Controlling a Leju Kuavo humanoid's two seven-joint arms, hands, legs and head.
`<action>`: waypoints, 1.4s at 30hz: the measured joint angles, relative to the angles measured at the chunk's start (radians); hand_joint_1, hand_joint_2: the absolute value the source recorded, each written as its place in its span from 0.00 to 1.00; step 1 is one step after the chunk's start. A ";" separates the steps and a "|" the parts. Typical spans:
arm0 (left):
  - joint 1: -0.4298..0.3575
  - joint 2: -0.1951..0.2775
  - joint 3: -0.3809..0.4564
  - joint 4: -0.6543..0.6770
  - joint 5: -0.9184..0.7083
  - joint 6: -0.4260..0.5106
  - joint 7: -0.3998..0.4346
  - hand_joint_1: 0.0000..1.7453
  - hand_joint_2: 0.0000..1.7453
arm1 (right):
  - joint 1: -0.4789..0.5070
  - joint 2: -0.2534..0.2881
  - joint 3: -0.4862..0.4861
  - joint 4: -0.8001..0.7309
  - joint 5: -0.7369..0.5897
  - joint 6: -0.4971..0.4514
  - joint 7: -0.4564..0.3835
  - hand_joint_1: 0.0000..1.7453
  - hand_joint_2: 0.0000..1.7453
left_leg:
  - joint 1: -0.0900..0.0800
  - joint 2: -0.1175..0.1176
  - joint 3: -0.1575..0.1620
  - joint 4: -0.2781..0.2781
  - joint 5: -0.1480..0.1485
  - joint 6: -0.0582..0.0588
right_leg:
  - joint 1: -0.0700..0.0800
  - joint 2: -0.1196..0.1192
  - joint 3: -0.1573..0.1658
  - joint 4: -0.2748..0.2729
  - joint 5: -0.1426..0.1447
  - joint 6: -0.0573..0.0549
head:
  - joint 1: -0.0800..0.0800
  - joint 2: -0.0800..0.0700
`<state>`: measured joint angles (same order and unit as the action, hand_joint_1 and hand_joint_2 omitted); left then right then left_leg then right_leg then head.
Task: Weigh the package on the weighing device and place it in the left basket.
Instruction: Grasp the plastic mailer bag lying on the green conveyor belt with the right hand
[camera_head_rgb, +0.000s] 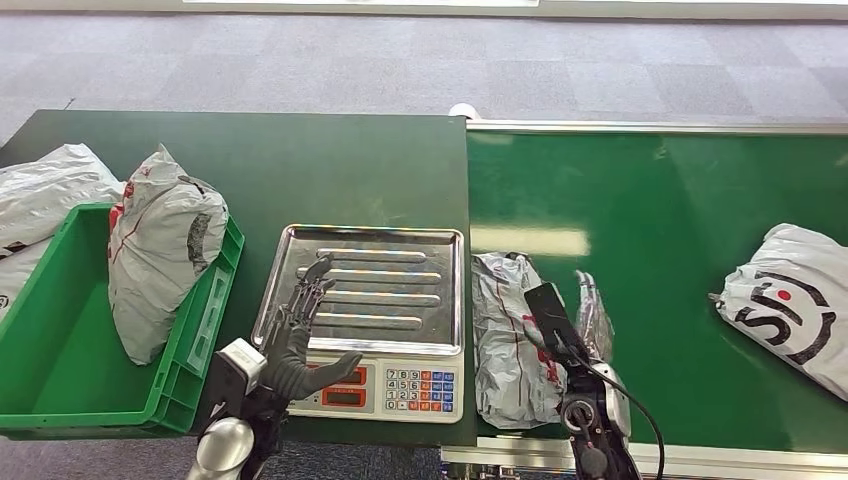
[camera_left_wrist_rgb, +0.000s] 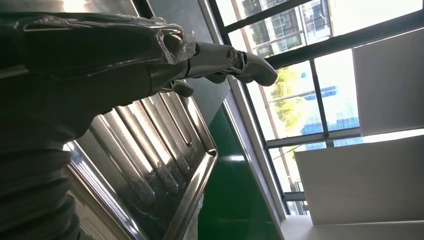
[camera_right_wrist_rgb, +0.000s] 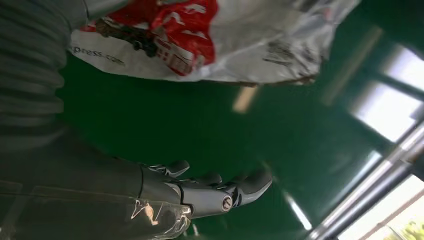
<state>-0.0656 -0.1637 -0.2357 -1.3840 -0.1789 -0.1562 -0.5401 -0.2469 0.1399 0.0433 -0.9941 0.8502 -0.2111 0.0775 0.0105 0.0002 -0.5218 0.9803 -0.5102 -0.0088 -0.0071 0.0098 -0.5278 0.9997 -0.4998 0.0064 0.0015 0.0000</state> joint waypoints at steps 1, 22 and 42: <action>0.000 0.000 0.000 0.000 0.000 0.000 0.001 0.00 1.00 | -0.006 -0.003 0.001 0.040 0.016 0.006 0.018 0.00 1.00 | 0.000 0.000 0.000 0.000 0.000 0.000 | 0.000 0.000 0.000 0.000 0.000 0.000 | 0.000 0.000; 0.012 0.002 -0.001 0.000 0.001 0.010 0.012 0.00 1.00 | -0.149 -0.014 0.016 0.403 0.091 0.117 0.050 1.00 1.00 | 0.000 0.002 0.009 0.000 0.000 0.000 | 0.000 0.001 0.007 -0.001 0.000 0.000 | 0.000 0.000; 0.030 0.012 0.000 -0.004 0.008 0.025 0.014 0.00 1.00 | -0.156 -0.014 0.012 0.428 -0.003 0.098 -0.077 1.00 1.00 | 0.000 0.001 0.010 0.000 0.001 0.001 | 0.000 0.001 0.010 -0.001 0.001 0.000 | 0.000 0.000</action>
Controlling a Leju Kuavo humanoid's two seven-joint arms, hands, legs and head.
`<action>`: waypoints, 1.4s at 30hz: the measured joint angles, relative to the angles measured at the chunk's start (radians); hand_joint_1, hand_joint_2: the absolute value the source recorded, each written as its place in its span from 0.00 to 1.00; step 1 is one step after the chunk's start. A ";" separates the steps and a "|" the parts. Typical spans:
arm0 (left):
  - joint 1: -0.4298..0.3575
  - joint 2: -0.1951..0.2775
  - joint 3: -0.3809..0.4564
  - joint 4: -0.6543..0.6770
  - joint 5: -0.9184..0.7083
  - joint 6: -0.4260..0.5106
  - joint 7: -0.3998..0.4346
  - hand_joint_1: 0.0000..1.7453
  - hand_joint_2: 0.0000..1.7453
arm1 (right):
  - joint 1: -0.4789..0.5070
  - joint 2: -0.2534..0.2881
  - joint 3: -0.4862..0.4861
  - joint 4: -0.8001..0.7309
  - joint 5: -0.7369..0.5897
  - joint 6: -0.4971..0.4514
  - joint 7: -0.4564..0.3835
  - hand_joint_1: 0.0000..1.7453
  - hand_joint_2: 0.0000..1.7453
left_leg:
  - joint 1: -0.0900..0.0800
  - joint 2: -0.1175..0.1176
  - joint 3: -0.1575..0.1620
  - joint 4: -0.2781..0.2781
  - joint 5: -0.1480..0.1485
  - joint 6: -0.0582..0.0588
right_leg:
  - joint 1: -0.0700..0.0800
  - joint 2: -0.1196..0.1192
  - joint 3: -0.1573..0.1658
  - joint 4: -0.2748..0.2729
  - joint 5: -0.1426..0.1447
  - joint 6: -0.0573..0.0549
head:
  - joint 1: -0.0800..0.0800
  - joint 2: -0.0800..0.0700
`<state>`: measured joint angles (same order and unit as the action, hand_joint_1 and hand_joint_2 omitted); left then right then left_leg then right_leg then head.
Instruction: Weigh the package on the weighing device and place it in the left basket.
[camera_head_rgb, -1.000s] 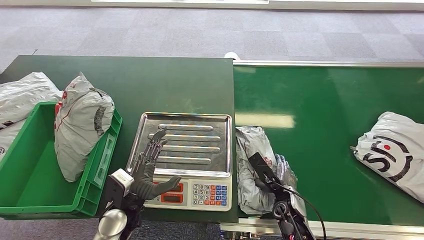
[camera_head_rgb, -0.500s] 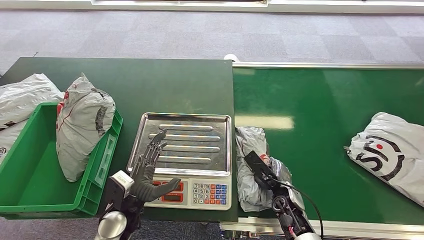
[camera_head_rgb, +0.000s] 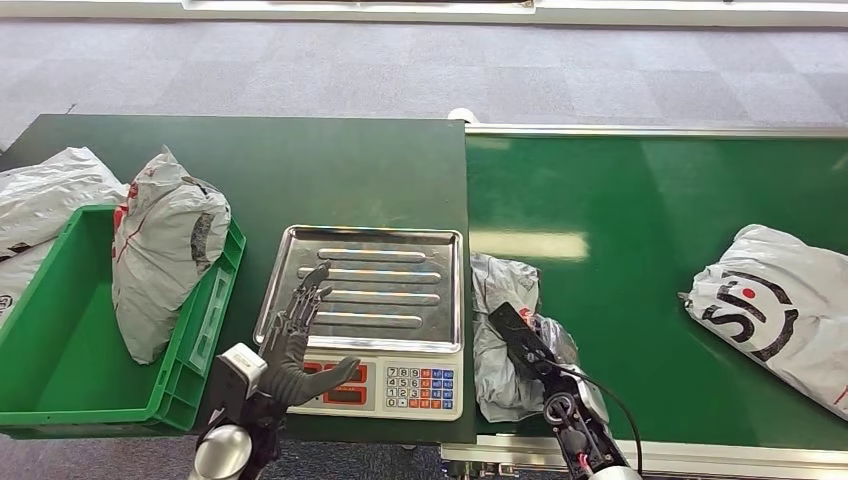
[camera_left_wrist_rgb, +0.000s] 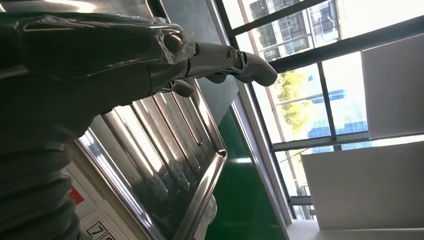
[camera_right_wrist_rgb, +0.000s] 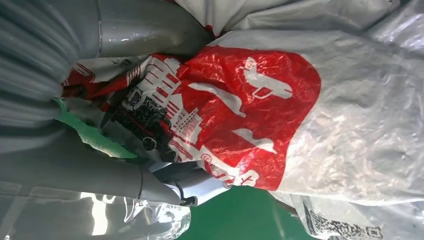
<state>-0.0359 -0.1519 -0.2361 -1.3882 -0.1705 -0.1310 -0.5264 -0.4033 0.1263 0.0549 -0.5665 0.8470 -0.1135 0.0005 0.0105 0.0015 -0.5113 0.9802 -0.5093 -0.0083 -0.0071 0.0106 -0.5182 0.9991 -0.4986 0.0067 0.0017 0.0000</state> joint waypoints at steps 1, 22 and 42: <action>0.005 0.001 0.000 -0.004 0.002 0.002 0.000 0.00 1.00 | 0.008 0.000 -0.004 -0.006 -0.024 -0.016 -0.028 1.00 1.00 | 0.000 0.000 -0.001 0.000 0.000 0.000 | 0.000 0.000 -0.001 0.000 0.000 0.000 | 0.000 0.000; -0.001 0.007 -0.012 -0.011 0.013 -0.006 -0.039 0.00 1.00 | 0.253 0.012 -0.067 -0.560 -0.467 -0.291 -0.537 1.00 1.00 | 0.000 -0.001 -0.012 0.000 0.000 0.000 | 0.000 -0.001 -0.012 0.000 0.000 0.000 | 0.000 0.000; -0.027 0.007 -0.010 0.004 0.068 0.016 -0.091 0.00 1.00 | 0.167 -0.041 0.106 -0.731 -0.191 -0.330 -0.547 1.00 1.00 | 0.000 -0.001 -0.013 0.000 0.001 -0.001 | 0.000 -0.001 -0.011 0.001 0.000 0.000 | 0.000 0.000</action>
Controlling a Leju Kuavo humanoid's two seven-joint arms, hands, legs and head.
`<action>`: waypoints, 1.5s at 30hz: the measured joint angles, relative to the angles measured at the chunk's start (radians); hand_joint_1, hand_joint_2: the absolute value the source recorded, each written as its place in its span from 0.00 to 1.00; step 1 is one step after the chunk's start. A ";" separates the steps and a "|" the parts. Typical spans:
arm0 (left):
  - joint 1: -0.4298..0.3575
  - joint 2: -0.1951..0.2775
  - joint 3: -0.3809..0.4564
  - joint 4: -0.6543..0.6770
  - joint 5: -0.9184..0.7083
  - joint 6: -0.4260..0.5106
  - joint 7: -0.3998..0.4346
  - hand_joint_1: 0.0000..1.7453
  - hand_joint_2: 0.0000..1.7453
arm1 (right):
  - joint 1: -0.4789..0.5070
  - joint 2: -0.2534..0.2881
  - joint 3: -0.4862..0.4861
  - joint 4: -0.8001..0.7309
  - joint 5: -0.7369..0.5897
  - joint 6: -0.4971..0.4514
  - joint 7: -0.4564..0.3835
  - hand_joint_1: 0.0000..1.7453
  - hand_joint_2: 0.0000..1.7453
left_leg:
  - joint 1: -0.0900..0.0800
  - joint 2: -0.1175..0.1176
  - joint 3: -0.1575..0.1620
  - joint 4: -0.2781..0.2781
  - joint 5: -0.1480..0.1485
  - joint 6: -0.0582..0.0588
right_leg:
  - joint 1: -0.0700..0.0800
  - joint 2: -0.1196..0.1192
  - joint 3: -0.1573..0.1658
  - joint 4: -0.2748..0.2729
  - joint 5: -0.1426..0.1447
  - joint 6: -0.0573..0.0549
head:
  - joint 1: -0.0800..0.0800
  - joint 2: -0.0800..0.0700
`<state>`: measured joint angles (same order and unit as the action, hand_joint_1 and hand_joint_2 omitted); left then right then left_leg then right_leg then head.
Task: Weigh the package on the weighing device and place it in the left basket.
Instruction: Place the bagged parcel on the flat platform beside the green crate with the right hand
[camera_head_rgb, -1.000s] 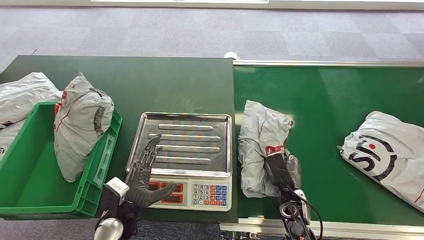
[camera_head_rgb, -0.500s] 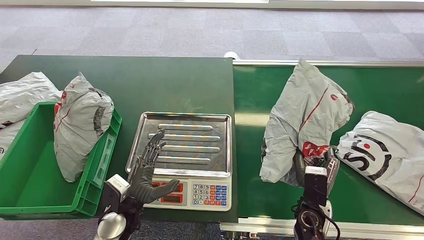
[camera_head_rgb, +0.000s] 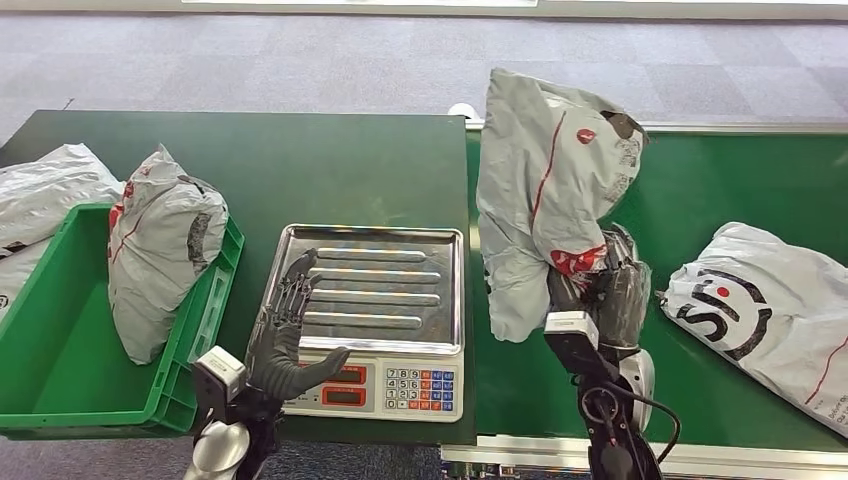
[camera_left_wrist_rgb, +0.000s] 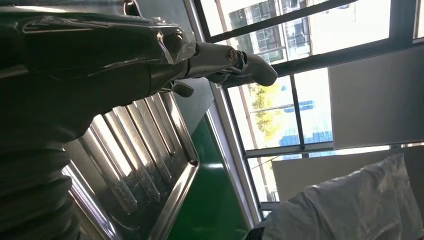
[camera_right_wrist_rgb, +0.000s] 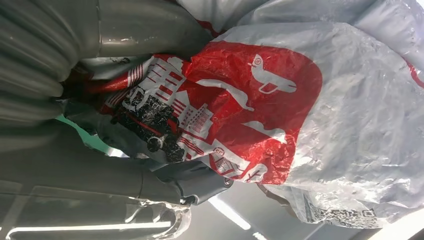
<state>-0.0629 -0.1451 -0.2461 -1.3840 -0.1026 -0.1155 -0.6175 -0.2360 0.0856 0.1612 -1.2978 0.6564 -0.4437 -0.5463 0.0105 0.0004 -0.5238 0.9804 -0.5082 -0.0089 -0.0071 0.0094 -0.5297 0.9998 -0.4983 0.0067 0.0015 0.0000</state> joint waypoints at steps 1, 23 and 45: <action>0.000 0.000 0.000 0.000 0.003 0.000 -0.002 0.00 1.00 | -0.019 -0.007 0.018 0.018 0.015 0.001 0.006 1.00 1.00 | 0.000 0.000 0.000 0.000 0.000 0.000 | 0.000 0.000 0.000 0.000 0.000 0.000 | 0.000 0.000; -0.030 0.002 -0.002 0.028 0.067 0.025 -0.035 0.00 1.00 | -0.388 -0.003 0.323 0.553 0.001 0.272 0.091 1.00 1.00 | 0.000 -0.002 -0.002 0.000 0.001 0.000 | 0.000 -0.002 -0.001 0.000 0.000 0.000 | 0.000 0.000; -0.123 0.004 -0.037 0.134 0.190 0.081 -0.033 0.00 1.00 | -0.462 0.119 0.247 0.812 -0.645 0.637 0.229 0.51 1.00 | 0.000 -0.001 -0.002 0.000 0.001 0.000 | 0.000 -0.001 -0.003 0.001 0.000 0.000 | 0.000 0.000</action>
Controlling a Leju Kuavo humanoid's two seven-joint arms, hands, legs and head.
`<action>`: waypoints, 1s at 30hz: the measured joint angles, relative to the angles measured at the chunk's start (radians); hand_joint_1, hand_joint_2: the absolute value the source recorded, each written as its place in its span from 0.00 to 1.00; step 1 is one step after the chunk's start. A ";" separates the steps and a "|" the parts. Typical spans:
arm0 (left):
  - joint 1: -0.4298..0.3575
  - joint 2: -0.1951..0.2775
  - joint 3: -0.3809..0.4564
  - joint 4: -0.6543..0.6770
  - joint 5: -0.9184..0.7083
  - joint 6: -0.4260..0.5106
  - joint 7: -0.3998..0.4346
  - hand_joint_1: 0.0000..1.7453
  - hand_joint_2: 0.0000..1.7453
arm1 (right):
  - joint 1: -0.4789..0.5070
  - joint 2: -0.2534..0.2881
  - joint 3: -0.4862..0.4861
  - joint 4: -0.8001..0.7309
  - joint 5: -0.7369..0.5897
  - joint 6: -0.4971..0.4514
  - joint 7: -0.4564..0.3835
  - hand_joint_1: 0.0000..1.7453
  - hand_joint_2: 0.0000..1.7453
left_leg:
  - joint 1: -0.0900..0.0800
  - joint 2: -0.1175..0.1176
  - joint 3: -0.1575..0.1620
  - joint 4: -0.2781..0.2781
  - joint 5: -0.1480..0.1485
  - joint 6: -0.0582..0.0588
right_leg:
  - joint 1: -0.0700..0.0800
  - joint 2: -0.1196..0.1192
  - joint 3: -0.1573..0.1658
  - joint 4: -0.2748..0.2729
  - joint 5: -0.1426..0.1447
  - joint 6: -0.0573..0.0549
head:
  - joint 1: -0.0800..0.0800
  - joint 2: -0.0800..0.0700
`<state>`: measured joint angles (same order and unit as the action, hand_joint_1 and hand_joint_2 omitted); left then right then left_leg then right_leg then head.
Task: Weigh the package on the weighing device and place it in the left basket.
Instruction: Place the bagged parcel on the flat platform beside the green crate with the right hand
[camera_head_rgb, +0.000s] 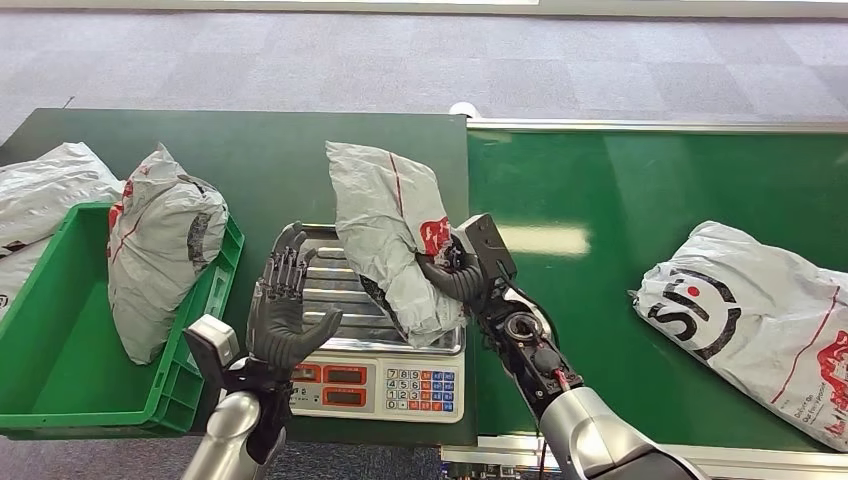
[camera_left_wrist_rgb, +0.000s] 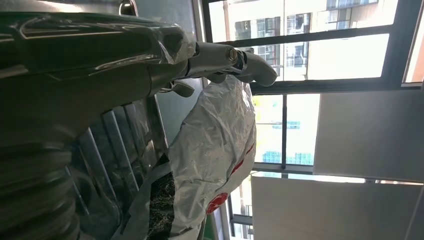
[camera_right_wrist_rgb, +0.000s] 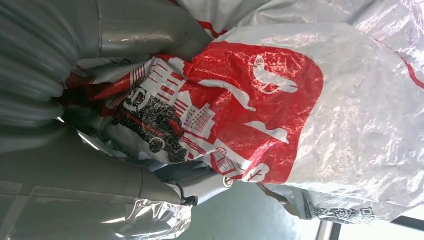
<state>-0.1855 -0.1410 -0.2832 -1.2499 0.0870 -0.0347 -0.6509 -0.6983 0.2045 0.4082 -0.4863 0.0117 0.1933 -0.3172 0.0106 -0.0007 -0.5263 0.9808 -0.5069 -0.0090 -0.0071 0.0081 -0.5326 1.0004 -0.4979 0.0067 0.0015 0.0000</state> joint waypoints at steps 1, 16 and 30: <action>-0.002 0.000 -0.001 0.003 0.000 0.000 0.000 0.00 1.00 | -0.001 0.001 0.000 0.003 -0.002 -0.006 -0.001 0.26 1.00 | 0.000 0.000 0.000 0.000 0.000 0.000 | 0.000 0.000 0.000 0.000 0.000 0.000 | 0.000 0.000; -0.019 -0.001 -0.011 0.040 0.011 0.009 -0.004 0.00 1.00 | -0.010 -0.022 0.119 0.011 0.110 -0.071 -0.015 0.00 1.00 | 0.000 0.000 0.000 0.000 0.000 0.000 | 0.000 0.000 0.000 0.000 0.000 0.000 | 0.000 0.000; 0.023 0.001 0.010 0.003 0.010 0.052 -0.007 0.00 1.00 | -0.019 -0.029 0.269 -0.094 0.192 -0.369 -0.162 0.00 1.00 | 0.000 0.000 -0.001 0.000 0.000 0.000 | 0.000 0.000 0.000 0.000 0.000 0.000 | 0.000 0.000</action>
<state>-0.1628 -0.1396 -0.2735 -1.2469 0.0973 0.0175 -0.6575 -0.7178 0.1760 0.6776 -0.5807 0.2034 -0.1761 -0.4794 0.0106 -0.0005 -0.5270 0.9808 -0.5069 -0.0090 -0.0071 0.0081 -0.5330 1.0006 -0.4979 0.0067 0.0016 0.0000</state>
